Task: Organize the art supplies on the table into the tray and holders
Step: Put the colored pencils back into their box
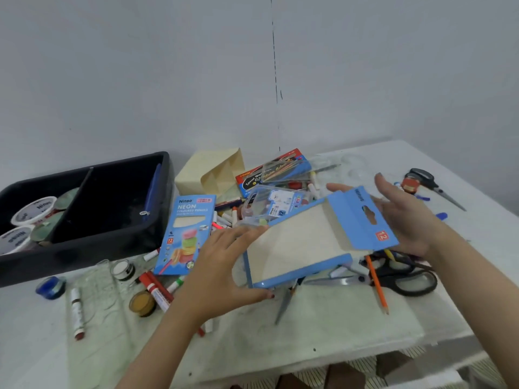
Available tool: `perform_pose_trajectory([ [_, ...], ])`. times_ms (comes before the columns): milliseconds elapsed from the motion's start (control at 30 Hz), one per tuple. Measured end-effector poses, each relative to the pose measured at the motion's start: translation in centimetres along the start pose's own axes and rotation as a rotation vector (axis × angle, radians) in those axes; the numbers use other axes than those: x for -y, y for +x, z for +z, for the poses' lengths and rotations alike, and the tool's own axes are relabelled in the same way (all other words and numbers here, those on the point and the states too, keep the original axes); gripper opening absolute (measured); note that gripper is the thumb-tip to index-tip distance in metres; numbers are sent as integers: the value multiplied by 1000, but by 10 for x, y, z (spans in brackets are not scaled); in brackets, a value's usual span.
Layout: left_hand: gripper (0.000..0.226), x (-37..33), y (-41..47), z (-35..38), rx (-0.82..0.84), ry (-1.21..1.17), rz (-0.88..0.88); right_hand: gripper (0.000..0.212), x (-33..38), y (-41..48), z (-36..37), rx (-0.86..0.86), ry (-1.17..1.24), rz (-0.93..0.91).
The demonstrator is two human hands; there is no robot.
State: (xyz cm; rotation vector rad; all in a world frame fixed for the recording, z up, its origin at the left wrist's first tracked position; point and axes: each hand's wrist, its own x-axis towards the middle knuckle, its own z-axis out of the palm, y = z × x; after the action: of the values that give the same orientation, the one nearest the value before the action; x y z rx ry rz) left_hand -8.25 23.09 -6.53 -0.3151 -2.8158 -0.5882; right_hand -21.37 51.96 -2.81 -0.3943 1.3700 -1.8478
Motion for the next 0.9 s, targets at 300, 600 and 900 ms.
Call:
perform_pose_trajectory([
  [300,90,-48,-21,34,68,-112,7,32,-8,-51,-29,-256,-541,-7],
  [600,87,-78,-48,71,217,-130,-16,27,-28,-85,-38,-303,-803,121],
  [900,83,-56,-74,59,200,-114,-150,31,-50,-69,-13,-165,-887,-73],
])
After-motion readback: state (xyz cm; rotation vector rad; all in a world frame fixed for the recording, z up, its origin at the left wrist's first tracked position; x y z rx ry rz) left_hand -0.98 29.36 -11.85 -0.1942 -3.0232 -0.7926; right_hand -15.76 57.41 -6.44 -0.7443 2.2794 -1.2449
